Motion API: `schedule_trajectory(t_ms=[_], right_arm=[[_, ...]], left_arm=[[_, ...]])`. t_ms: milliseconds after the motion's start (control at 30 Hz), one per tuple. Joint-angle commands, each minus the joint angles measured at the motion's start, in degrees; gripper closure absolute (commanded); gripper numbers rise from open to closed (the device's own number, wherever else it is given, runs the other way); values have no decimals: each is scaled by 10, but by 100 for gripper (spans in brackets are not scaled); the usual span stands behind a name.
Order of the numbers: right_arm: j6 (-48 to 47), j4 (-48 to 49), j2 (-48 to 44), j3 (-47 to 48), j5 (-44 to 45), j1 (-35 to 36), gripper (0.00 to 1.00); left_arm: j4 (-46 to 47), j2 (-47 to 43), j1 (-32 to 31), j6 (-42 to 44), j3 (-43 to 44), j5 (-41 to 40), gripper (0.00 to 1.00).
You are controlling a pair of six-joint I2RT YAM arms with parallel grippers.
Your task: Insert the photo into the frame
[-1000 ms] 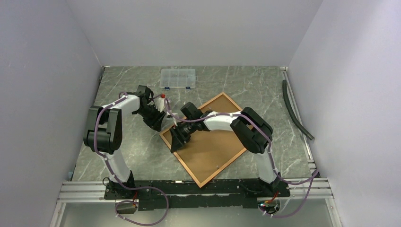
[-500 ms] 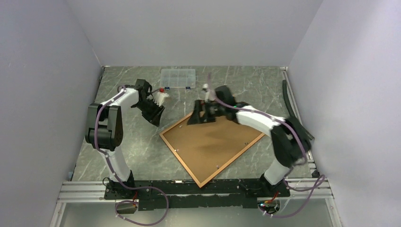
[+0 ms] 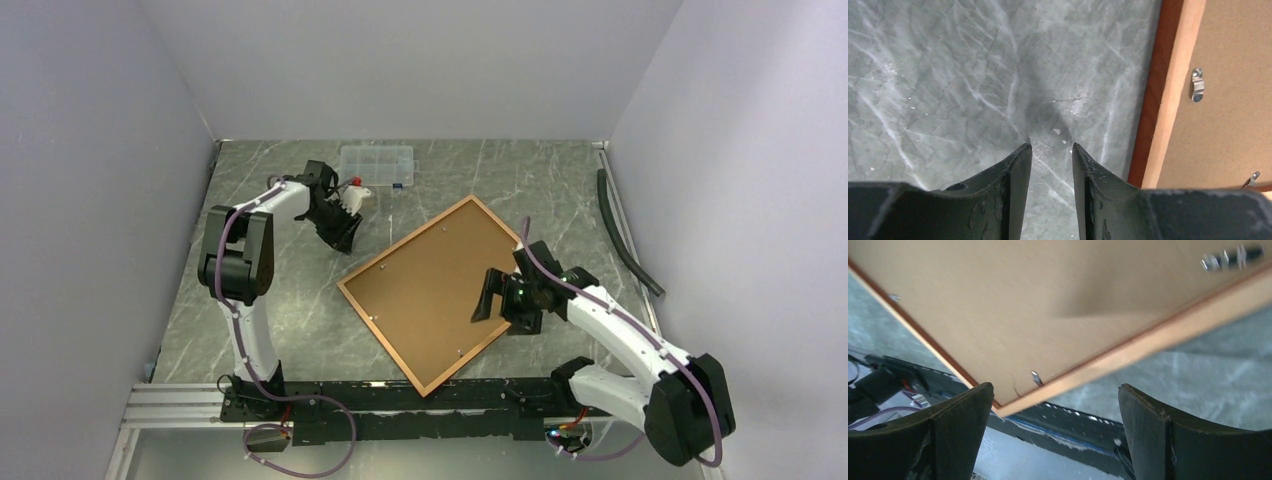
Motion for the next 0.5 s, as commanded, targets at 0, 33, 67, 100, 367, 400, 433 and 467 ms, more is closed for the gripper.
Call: schedule_trajectory(t_ms=[0,33,67,100,367,400,433,467], right_arm=[[47,-71,-50,-35,34,-3,0],[51,-67,-51,-43,35,-5,0],[54,-59,-50,-49,34,-5,0],[56,-41,-45,-56,30,-7,0],[37,138,82,-14,24,-42,0],[27,138,96,7,30,-49,0],[16,134,110,26,37,-58,0],[7,136,121,41,41,-69,0]], left_arm=[[12,-14,-11,1,-49,0,58],[15,-21,-12,4,-59,-2,59],[17,-29,-12,8,-69,-1,59],[18,-36,-13,10,-79,0,59],[5,-91,-36,45,-144,26,59],[1,-99,-43,54,-152,30,59],[0,-106,-51,59,-160,31,59],[-3,-112,-59,65,-168,33,59]])
